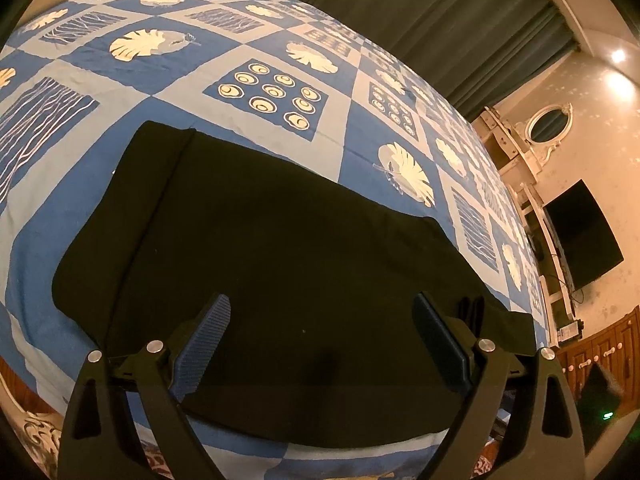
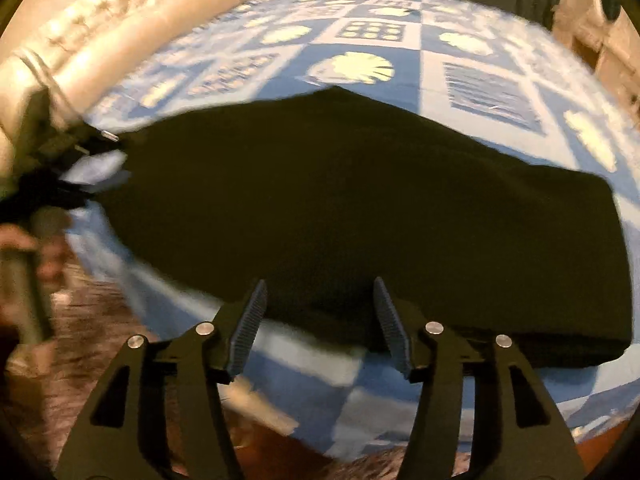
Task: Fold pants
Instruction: 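Grasp the pants edge again with the right gripper and fold it over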
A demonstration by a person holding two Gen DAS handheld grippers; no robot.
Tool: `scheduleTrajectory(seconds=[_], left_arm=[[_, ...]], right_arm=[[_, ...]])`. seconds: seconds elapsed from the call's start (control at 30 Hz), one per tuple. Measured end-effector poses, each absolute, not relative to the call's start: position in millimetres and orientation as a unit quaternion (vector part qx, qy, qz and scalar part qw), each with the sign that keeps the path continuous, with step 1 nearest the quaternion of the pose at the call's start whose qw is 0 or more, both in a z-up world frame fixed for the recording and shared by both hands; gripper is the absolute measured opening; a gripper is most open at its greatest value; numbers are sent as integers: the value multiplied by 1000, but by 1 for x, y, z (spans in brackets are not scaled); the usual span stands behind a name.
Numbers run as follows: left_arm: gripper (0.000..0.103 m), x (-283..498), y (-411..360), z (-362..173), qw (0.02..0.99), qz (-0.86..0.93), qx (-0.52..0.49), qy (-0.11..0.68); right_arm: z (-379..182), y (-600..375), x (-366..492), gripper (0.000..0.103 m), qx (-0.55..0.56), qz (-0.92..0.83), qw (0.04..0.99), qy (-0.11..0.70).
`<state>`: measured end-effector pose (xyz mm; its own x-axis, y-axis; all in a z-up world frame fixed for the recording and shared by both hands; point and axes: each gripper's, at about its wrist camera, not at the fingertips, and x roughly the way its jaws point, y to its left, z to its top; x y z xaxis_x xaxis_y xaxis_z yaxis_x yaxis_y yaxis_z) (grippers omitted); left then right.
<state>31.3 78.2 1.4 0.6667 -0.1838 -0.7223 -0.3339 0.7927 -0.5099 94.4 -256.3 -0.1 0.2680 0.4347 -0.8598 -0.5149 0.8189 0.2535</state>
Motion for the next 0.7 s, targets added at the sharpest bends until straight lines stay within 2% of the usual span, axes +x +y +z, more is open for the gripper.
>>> scheduleTrajectory(seconds=[0.1, 0.2, 0.27, 0.37, 0.47, 0.53, 0.67, 0.7], left_arm=[[91, 31, 78, 2, 855, 43, -320, 406], [91, 31, 78, 2, 855, 42, -319, 406], [91, 31, 78, 2, 854, 42, -320, 407], [91, 32, 76, 1, 855, 42, -317, 409], [91, 32, 74, -1, 855, 43, -313, 412], [91, 32, 74, -2, 854, 43, -312, 415], [91, 32, 73, -2, 854, 41, -308, 417], [91, 32, 73, -3, 854, 41, -308, 417]], right_arm=[[27, -295, 106, 56, 42, 322, 789, 521], [50, -367, 131, 68, 142, 304, 797, 502], [52, -433, 149, 69, 216, 268, 802, 489], [19, -524, 163, 71, 325, 204, 780, 494], [-26, -564, 162, 71, 387, 176, 744, 516], [-55, -568, 161, 71, 429, 195, 701, 535], [-75, -551, 165, 71, 432, 226, 671, 559], [-77, -548, 166, 63, 423, 223, 674, 562]])
